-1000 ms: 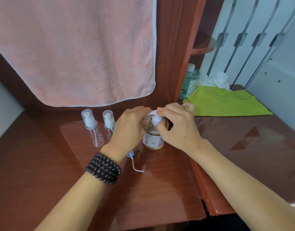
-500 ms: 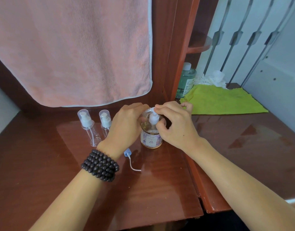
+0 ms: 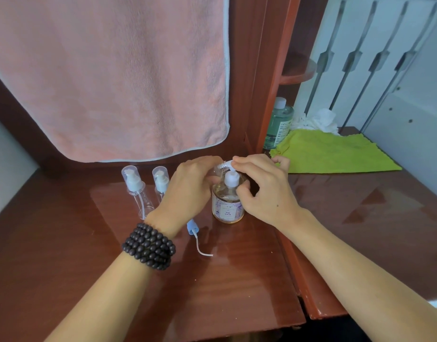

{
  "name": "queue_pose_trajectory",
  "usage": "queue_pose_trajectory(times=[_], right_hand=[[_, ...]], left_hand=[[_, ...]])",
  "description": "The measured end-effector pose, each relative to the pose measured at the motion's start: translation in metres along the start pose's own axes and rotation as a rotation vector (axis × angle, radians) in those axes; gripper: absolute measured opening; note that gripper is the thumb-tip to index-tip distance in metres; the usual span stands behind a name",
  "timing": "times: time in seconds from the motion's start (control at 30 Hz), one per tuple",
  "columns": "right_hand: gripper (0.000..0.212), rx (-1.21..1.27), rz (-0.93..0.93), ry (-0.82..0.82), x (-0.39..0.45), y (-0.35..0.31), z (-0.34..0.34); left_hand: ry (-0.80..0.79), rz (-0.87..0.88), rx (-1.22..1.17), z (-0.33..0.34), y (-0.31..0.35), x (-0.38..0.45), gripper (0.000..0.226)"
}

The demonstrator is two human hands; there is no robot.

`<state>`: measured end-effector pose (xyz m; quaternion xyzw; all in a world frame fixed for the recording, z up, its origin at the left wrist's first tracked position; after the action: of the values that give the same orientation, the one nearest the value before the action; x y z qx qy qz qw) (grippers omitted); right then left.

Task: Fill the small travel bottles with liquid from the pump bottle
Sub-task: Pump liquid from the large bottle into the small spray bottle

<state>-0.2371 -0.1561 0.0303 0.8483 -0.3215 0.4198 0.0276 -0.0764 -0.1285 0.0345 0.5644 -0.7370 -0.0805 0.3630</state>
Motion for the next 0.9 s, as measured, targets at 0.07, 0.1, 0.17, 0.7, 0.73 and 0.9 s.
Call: queue_pose_trajectory(times=[0.07,0.1,0.17,0.7,0.73,0.9], right_hand=[[0.034,-0.010,0.019,-0.007,0.000,0.001,0.001],[0.033,-0.010,0.028,-0.014,0.000,0.001,0.003],[0.032,-0.001,0.043,-0.028,0.000,0.001,0.005],[0.030,0.017,0.049,-0.021,0.000,0.001,0.004],[0.030,0.019,0.056,-0.031,0.000,0.001,0.005],[0.034,0.021,0.044,-0.020,-0.001,0.001,0.003]], left_hand=[[0.002,0.007,-0.004,0.003,-0.001,-0.001,0.031],[0.002,0.004,-0.005,0.004,-0.002,-0.001,0.032],[0.008,-0.012,0.000,0.007,-0.002,-0.002,0.035],[0.010,-0.037,-0.020,0.006,-0.006,-0.002,0.033],[0.015,-0.036,-0.021,0.007,-0.006,-0.003,0.034],[0.023,-0.017,-0.024,0.002,-0.003,-0.001,0.030]])
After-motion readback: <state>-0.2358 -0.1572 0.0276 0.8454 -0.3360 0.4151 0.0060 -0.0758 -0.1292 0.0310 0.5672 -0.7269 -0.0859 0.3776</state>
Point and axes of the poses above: each hand's wrist, its own x-axis towards the middle knuckle, its own z-axis out of the palm, y = z × x, the point moved 5 cm from there along x, towards the middle knuckle, and after that the axes turned 5 degrees about -y, right-handed, at the moved point
